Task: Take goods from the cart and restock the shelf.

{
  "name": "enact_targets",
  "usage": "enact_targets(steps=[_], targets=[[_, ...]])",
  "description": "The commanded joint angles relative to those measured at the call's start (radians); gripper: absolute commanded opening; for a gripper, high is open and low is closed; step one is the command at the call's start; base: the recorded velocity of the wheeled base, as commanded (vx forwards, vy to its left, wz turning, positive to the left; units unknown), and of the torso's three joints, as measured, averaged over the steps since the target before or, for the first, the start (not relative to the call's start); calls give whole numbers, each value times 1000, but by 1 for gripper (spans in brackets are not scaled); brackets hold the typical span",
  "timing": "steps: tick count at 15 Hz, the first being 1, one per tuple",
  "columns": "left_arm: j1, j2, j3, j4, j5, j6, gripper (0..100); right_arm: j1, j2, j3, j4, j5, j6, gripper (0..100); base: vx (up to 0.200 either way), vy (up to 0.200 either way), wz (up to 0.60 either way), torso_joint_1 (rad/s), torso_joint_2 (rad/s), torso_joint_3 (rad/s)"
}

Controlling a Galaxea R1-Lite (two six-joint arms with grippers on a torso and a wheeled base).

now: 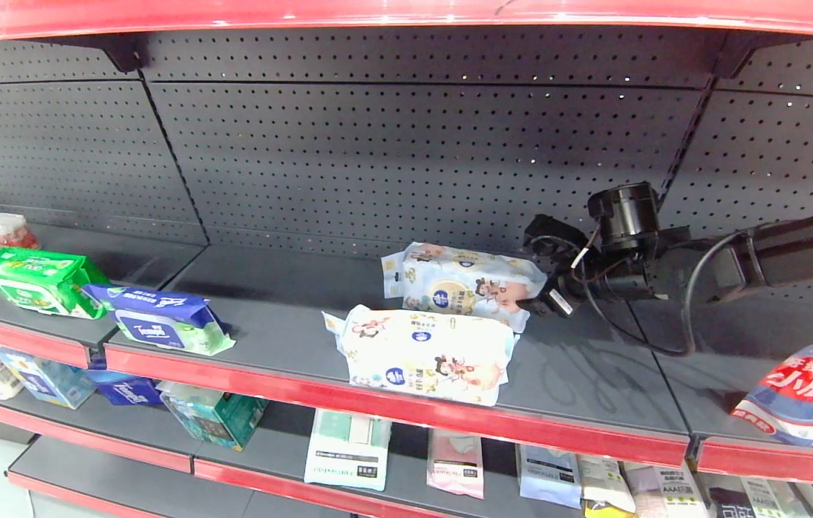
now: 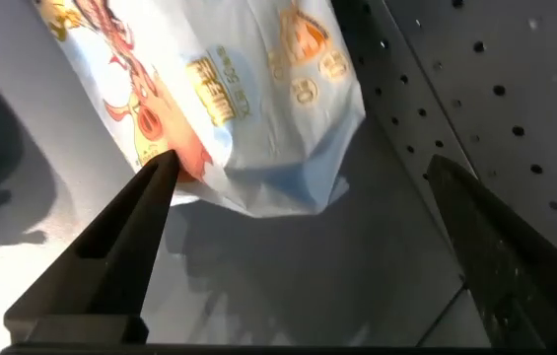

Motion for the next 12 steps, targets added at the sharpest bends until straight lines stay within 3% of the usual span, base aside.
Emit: enact_targets(steps=[1, 7, 12], targets=[[1, -1, 0, 0, 0, 0, 100, -8, 0, 0, 0, -2, -2, 100, 0, 0, 0, 0, 0, 0], [1, -1, 0, 0, 0, 0, 100, -2, -46, 40, 3, 4, 30, 100, 0, 0, 0, 0, 0, 0], [1, -1, 0, 0, 0, -2, 100, 65, -169, 118, 4, -6, 294, 100, 0, 0, 0, 0, 0, 0]])
